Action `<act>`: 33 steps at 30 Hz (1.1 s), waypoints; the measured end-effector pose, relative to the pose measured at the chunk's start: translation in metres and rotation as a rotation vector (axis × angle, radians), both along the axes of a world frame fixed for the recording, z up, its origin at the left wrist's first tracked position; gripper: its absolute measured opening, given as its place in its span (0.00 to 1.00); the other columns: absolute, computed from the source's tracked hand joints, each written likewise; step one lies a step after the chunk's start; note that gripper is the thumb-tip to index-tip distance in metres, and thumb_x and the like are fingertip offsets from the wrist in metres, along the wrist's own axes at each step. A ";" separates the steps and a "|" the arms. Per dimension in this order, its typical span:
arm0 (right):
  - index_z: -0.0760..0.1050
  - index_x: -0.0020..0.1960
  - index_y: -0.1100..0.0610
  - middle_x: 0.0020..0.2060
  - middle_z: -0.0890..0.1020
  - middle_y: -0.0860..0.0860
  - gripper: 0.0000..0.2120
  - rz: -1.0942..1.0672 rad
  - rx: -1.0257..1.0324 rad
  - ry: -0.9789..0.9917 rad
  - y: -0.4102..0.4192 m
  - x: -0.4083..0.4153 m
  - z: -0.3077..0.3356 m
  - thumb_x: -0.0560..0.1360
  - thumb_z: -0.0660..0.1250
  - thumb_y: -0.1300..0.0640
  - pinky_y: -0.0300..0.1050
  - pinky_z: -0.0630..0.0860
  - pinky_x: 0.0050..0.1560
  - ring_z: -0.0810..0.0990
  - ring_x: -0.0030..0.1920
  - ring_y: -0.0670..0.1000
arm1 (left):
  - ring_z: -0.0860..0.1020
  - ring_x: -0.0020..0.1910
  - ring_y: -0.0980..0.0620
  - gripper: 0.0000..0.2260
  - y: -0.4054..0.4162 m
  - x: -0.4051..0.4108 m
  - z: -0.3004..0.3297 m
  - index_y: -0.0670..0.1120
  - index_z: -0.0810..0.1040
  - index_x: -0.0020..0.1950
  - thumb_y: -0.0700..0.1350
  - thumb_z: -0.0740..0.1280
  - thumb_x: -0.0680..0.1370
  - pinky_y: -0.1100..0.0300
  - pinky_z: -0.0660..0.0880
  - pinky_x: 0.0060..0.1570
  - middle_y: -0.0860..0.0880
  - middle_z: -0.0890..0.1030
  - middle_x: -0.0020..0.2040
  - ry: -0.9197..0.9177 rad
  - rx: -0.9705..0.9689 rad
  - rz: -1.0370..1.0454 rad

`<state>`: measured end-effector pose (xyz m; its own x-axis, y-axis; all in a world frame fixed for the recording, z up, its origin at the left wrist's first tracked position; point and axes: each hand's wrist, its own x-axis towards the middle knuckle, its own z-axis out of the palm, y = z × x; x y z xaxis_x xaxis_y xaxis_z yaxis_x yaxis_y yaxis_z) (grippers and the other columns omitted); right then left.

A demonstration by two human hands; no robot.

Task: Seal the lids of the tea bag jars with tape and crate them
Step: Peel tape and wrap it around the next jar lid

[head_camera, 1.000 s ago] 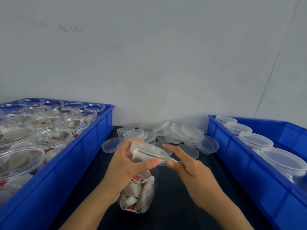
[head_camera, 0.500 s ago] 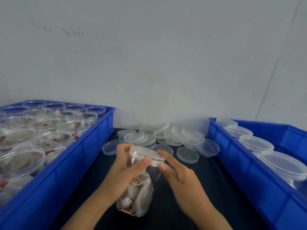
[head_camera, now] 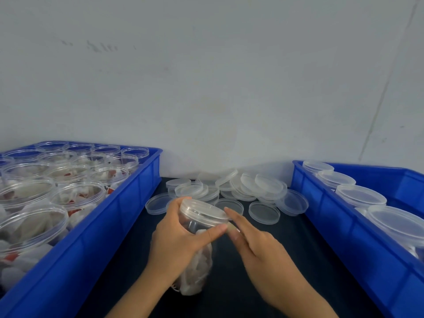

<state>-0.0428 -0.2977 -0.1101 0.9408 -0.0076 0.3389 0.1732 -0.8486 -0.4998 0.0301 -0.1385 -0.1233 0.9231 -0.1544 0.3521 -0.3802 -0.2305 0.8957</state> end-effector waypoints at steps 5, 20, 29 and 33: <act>0.52 0.73 0.33 0.39 0.77 0.44 0.22 -0.029 0.003 0.036 -0.003 -0.003 0.006 0.80 0.48 0.38 0.41 0.74 0.51 0.76 0.43 0.43 | 0.79 0.50 0.66 0.39 0.005 0.008 -0.003 0.59 0.74 0.57 0.68 0.77 0.49 0.65 0.75 0.48 0.61 0.82 0.50 0.054 -0.111 -0.082; 0.54 0.70 0.26 0.57 0.80 0.48 0.21 -0.004 0.047 0.065 -0.005 0.004 0.005 0.80 0.53 0.41 0.39 0.73 0.53 0.77 0.56 0.49 | 0.82 0.53 0.53 0.45 0.013 0.020 -0.006 0.51 0.73 0.63 0.59 0.83 0.49 0.64 0.79 0.44 0.51 0.84 0.54 0.155 -0.262 -0.445; 0.57 0.71 0.29 0.44 0.79 0.39 0.21 -0.188 0.130 0.013 0.004 0.005 -0.003 0.78 0.53 0.37 0.44 0.78 0.49 0.78 0.47 0.42 | 0.76 0.55 0.67 0.24 0.000 -0.002 -0.003 0.74 0.62 0.60 0.75 0.61 0.66 0.69 0.75 0.45 0.70 0.74 0.56 -0.172 0.031 -0.138; 0.53 0.74 0.32 0.47 0.79 0.41 0.23 -0.178 0.054 -0.013 0.011 0.000 -0.001 0.81 0.53 0.44 0.40 0.75 0.50 0.77 0.48 0.42 | 0.72 0.55 0.69 0.38 -0.005 -0.002 -0.004 0.74 0.59 0.62 0.77 0.68 0.55 0.70 0.71 0.49 0.71 0.69 0.57 -0.174 0.067 -0.067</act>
<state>-0.0429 -0.2863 -0.1114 0.9185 -0.1925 0.3455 0.0291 -0.8383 -0.5445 0.0277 -0.1430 -0.1274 0.8364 -0.2418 0.4919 -0.5440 -0.2570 0.7987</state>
